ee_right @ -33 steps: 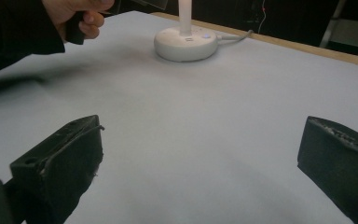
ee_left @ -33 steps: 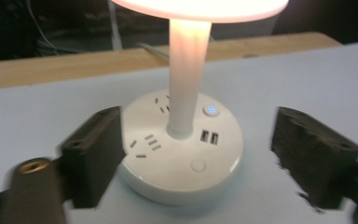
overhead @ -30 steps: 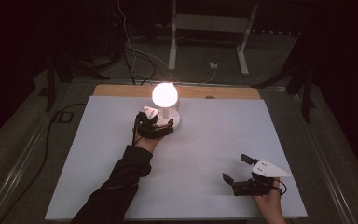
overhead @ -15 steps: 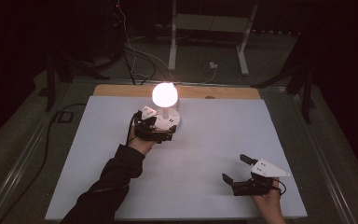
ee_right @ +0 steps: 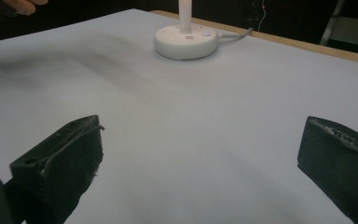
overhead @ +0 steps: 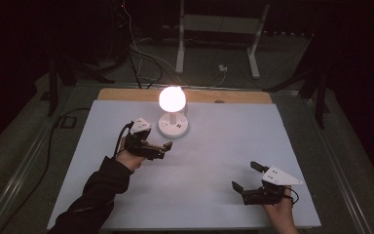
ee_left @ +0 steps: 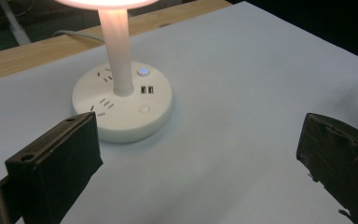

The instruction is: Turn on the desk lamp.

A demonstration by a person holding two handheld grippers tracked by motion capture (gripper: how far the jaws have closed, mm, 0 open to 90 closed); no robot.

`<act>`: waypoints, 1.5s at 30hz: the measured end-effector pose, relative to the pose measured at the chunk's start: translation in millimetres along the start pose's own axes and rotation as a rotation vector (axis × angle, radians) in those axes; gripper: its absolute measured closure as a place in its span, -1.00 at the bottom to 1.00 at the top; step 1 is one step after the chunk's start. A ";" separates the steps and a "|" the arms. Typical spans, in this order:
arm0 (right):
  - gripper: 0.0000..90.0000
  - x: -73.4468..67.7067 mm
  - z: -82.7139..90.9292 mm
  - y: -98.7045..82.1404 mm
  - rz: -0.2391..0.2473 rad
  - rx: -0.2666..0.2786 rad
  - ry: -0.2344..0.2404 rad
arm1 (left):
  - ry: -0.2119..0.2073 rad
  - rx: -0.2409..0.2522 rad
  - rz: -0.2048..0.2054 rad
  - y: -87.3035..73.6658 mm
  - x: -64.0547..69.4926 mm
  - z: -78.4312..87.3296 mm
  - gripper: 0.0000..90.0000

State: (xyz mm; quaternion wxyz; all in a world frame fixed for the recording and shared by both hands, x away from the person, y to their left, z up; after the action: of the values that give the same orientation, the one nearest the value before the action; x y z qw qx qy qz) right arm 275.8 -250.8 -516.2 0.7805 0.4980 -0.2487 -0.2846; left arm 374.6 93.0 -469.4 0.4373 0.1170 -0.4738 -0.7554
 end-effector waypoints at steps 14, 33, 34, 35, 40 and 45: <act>-1.00 -0.6 0.0 0.2 0.002 -0.001 0.000 | 0.031 -0.035 -0.033 -40.1 -15.5 30.3 -1.00; -1.00 -1.5 -0.5 0.0 0.003 -0.005 0.000 | 0.027 -0.048 -0.034 -91.6 -19.1 64.8 -1.00; -1.00 -1.5 -0.3 0.0 0.004 -0.005 -0.001 | 0.026 -0.048 -0.034 -93.5 -19.2 66.5 -1.00; -1.00 -1.5 0.0 0.1 0.006 -0.004 -0.001 | 0.026 -0.050 -0.036 -95.5 -19.1 67.8 -1.00; -1.00 -1.0 -0.2 -0.5 0.005 -0.006 -0.003 | 0.026 -0.046 -0.082 -107.5 -19.0 72.7 -1.00; -1.00 -1.3 -0.6 -0.6 0.010 -0.010 -0.002 | 0.014 -0.032 -0.101 -114.6 -21.1 73.9 -1.00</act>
State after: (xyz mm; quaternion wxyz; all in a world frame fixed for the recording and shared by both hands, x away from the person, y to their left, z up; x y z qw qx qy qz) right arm 275.1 -249.7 -517.2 0.7843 0.4923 -0.2506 -0.2823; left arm 280.4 173.9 -529.5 0.4037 0.1388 -0.4520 -0.7832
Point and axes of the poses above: each handheld gripper's, and its own axes: z roughly backward along the jaws, y roughly out of its top, x roughly to its right, the point moved 5 cm from there along -z, roughly forward along the jaws, and after that the axes turned 8 degrees about z, right-handed, at the moved point
